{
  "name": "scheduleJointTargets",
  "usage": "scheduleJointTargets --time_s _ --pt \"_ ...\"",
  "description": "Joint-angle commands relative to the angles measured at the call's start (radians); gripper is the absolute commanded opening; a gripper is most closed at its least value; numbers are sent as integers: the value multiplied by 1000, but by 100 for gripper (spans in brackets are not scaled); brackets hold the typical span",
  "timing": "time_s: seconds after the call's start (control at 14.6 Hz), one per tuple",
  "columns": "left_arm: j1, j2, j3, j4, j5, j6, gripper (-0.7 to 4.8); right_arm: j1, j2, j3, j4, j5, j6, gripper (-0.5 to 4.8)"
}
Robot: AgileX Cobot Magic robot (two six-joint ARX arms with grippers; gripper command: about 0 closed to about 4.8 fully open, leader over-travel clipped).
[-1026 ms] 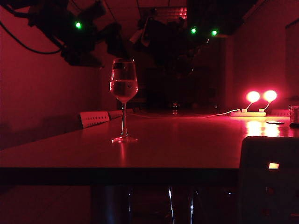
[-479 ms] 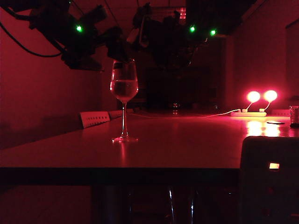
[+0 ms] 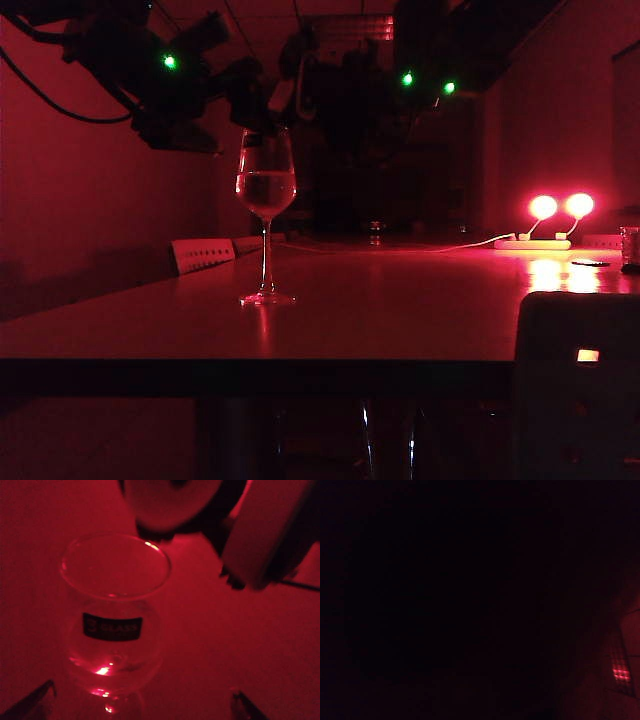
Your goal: Pick up the black thermos cup, pour some water from it into the stemmed glass, and then put the thermos cup back on the table.
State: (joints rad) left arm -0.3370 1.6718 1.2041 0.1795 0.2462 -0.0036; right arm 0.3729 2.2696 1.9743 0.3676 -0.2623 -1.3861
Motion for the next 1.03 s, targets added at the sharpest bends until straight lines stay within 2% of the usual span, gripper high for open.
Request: scheduleJointTargets --time_s 0.07,0.55,1.03 --pt "0 -1 3 0 1 4 479 1 -21 22 85 1 -29 167" --pt "0 0 3 -28 1 4 479 1 -21 26 88 11 -140 166" --pt "0 0 3 -29 1 4 479 -3 -21 26 108 25 -140 166"
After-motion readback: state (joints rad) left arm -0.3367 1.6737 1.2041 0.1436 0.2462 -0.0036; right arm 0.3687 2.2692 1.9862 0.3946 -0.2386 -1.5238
